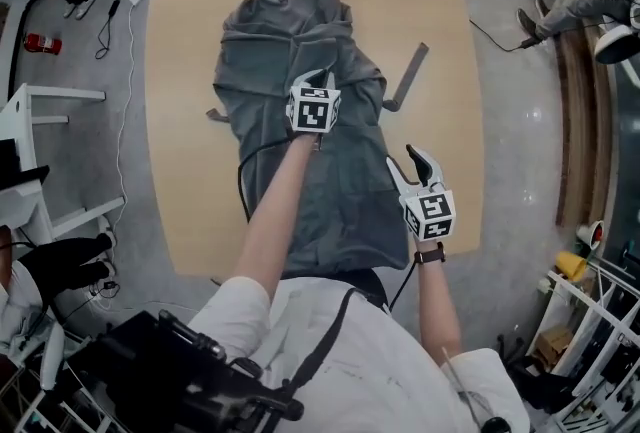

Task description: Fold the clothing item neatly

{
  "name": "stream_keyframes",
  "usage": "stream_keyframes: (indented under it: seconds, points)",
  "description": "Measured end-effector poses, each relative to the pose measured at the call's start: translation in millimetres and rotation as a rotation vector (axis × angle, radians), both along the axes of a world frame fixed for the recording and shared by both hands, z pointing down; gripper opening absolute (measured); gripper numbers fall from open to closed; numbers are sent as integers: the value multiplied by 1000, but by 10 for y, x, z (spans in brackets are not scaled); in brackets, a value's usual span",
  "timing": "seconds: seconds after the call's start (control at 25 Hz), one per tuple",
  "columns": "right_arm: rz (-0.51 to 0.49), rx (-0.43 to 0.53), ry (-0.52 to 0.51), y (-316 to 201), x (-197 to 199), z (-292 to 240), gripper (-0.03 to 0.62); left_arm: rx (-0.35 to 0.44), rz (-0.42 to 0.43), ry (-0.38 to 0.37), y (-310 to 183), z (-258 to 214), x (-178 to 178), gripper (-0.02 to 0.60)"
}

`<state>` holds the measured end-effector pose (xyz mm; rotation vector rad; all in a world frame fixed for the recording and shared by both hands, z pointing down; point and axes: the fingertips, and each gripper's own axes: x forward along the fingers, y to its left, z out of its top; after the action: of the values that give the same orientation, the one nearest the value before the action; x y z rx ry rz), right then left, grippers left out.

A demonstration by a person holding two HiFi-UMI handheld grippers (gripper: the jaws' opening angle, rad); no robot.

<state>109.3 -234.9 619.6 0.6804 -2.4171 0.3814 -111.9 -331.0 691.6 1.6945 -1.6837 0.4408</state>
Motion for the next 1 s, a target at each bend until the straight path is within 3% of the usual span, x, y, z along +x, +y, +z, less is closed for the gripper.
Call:
stream_keyframes:
  seconds: [0.16, 0.24, 0.36, 0.52, 0.6, 0.8, 1.0]
  points:
    - [21, -21, -15, 77, 8, 1, 206, 198, -271, 219, 462, -585, -454, 28]
    - [9, -16, -23, 104, -89, -33, 206, 244, -411, 254, 822, -716, -806, 29]
    - [-15, 2, -38, 153, -273, -92, 206, 223, -573, 249, 1348, -582, -1268, 29]
    - [-44, 15, -47, 272, -494, -160, 206, 153, -803, 433, 1883, -58, -1627, 37]
    - [-53, 15, -52, 360, -577, -182, 206, 141, -882, 490, 2080, 70, -1752, 77]
    - [-75, 16, -52, 578, -651, -237, 206, 150, -866, 457, 2360, -28, -1807, 87]
    - [-90, 23, -66, 729, -616, -282, 195, 142, -727, 379, 2578, -238, -1511, 86]
